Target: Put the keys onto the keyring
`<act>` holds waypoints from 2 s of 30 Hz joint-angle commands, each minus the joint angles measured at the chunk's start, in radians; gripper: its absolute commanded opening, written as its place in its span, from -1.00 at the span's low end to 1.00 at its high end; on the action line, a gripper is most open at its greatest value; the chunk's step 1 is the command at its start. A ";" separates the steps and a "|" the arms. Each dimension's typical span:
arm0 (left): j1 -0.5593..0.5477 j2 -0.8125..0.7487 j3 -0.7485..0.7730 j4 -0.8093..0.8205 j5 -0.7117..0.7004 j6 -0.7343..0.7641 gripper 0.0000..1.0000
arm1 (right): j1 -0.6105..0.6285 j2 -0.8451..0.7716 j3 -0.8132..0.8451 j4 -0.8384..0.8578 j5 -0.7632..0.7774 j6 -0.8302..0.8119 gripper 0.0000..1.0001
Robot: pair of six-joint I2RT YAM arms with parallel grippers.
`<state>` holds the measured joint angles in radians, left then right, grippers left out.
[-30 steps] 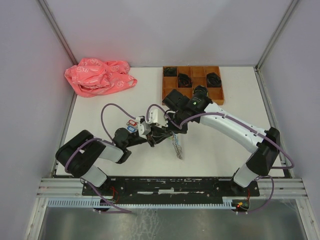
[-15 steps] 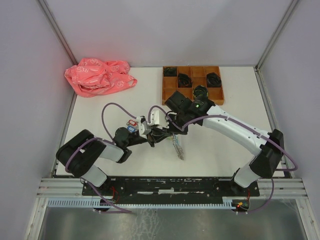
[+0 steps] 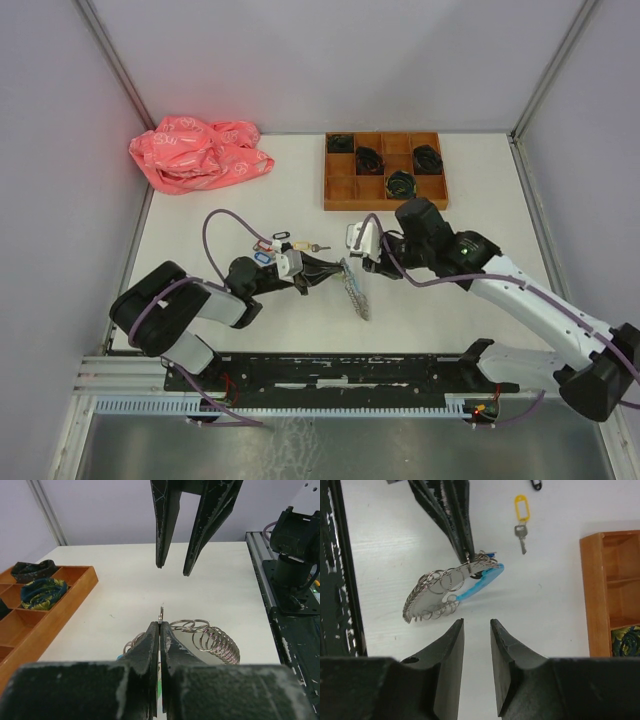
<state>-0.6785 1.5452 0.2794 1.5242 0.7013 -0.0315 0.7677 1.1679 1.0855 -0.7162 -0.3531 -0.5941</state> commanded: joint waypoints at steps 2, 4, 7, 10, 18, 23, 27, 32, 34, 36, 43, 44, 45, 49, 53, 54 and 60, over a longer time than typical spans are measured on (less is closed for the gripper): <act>0.001 -0.047 0.009 0.204 0.007 0.091 -0.95 | -0.095 -0.113 -0.161 0.366 -0.173 0.059 -0.28; 0.000 -0.050 0.008 0.205 0.011 0.091 -0.95 | -0.111 -0.121 -0.202 0.418 -0.201 0.073 -0.29; 0.000 -0.059 0.006 0.205 0.013 0.096 -0.95 | -0.120 -0.120 -0.244 0.487 -0.250 0.086 -0.30; 0.001 -0.068 0.003 0.205 0.013 0.096 -0.95 | -0.123 -0.109 -0.266 0.506 -0.285 0.072 -0.30; -0.001 -0.068 0.010 0.206 0.030 0.077 -0.95 | -0.123 -0.076 -0.266 0.525 -0.350 0.058 -0.32; -0.002 -0.068 0.015 0.205 0.032 0.070 -0.95 | -0.123 -0.056 -0.261 0.529 -0.372 0.056 -0.35; -0.001 -0.069 0.017 0.205 0.033 0.067 -0.95 | -0.123 -0.034 -0.253 0.526 -0.385 0.054 -0.38; -0.001 -0.063 0.020 0.205 0.038 0.064 -0.95 | -0.123 -0.009 -0.243 0.533 -0.397 0.053 -0.42; -0.001 -0.061 0.021 0.206 0.042 0.064 -0.95 | -0.122 -0.002 -0.238 0.534 -0.397 0.054 -0.43; -0.001 -0.060 0.023 0.205 0.047 0.062 -0.95 | -0.123 0.005 -0.234 0.535 -0.397 0.053 -0.45; -0.001 -0.057 0.024 0.203 0.053 0.061 -0.95 | -0.122 0.005 -0.224 0.534 -0.397 0.051 -0.48; -0.001 -0.055 0.024 0.205 0.053 0.061 -0.95 | -0.123 0.002 -0.222 0.531 -0.397 0.052 -0.48; -0.001 -0.054 0.024 0.205 0.053 0.061 -0.95 | -0.122 -0.001 -0.220 0.528 -0.398 0.051 -0.48; -0.001 -0.051 0.024 0.203 0.056 0.061 -0.95 | -0.123 -0.005 -0.208 0.514 -0.402 0.050 -0.47; -0.001 -0.049 0.023 0.205 0.052 0.065 -0.95 | -0.122 -0.005 -0.197 0.500 -0.413 0.048 -0.47; -0.002 -0.048 0.022 0.205 0.053 0.065 -0.95 | -0.122 -0.005 -0.194 0.496 -0.414 0.049 -0.46; -0.001 -0.049 0.023 0.205 0.053 0.065 -0.95 | -0.123 0.007 -0.186 0.487 -0.415 0.047 -0.46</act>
<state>-0.6785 1.5028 0.2794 1.5253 0.7368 0.0048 0.6472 1.1763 0.8494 -0.2420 -0.7406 -0.5400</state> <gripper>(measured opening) 0.043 0.268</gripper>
